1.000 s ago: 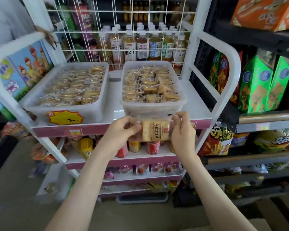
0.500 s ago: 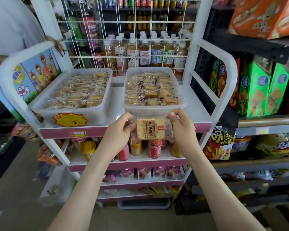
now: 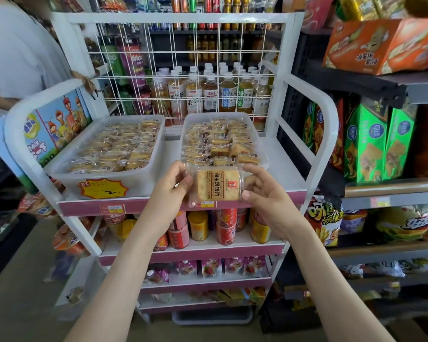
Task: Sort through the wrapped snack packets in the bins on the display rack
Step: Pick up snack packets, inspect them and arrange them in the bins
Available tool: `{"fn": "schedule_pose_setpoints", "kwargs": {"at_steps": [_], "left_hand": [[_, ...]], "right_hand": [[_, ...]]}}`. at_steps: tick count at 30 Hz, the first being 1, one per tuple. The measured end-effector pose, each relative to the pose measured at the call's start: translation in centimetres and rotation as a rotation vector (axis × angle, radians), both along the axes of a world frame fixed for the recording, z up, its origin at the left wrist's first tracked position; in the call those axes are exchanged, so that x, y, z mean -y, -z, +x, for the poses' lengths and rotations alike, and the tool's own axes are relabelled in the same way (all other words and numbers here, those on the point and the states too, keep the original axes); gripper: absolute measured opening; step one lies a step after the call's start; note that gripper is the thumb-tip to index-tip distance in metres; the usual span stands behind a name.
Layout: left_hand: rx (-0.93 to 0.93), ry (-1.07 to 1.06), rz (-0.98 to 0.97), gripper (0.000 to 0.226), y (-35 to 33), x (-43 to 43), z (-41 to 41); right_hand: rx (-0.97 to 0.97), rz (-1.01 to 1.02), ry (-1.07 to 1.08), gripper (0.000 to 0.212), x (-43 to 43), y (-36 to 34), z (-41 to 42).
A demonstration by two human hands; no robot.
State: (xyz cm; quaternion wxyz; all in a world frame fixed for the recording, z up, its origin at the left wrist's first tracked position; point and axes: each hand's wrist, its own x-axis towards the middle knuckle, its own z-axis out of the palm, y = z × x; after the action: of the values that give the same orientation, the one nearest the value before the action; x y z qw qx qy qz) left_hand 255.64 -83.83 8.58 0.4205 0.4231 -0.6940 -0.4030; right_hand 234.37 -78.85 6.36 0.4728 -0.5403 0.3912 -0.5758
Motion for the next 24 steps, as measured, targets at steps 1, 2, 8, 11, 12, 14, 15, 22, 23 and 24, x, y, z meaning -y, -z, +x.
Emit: {"fn": "schedule_pose_setpoints", "kwargs": {"at_steps": [1,2,8,11,12,14,15,22,23,24], "left_hand": [[-0.054,0.024,0.007,0.018,0.1,0.0,0.0],[-0.095,0.041,0.017,0.021,0.1,-0.1,0.0],[-0.142,0.078,0.020,0.026,-0.2,-0.5,-0.4],[-0.098,0.041,0.003,0.024,-0.4,0.0,-0.2],[-0.079,0.025,0.004,0.024,-0.4,0.1,-0.2],[-0.051,0.000,0.000,0.026,-0.5,0.4,-0.4],[-0.042,-0.007,-0.006,0.028,-0.6,0.5,-0.4],[-0.013,0.168,-0.041,0.024,-1.8,0.0,-1.0],[-0.012,0.185,-0.044,0.024,-1.9,-0.1,-1.1],[-0.006,0.201,-0.046,0.023,-2.0,-0.1,-1.2]], "right_hand": [[-0.019,-0.008,0.008,0.050,0.0,-0.1,0.0],[-0.053,-0.016,0.028,0.050,0.0,-0.3,0.0],[-0.214,-0.074,0.190,0.044,0.0,-1.8,0.4],[-0.229,-0.127,0.259,0.047,0.2,-2.2,0.2],[-0.232,-0.143,0.271,0.049,0.2,-2.3,0.1],[-0.238,-0.164,0.274,0.052,0.1,-2.4,-0.1],[-0.246,-0.163,0.274,0.053,0.2,-2.4,-0.2],[-0.069,0.029,0.099,0.023,0.1,-2.6,-0.7],[-0.066,0.039,0.145,0.016,0.2,-2.7,-0.6],[-0.059,0.046,0.201,0.013,0.3,-2.8,-0.5]]}}
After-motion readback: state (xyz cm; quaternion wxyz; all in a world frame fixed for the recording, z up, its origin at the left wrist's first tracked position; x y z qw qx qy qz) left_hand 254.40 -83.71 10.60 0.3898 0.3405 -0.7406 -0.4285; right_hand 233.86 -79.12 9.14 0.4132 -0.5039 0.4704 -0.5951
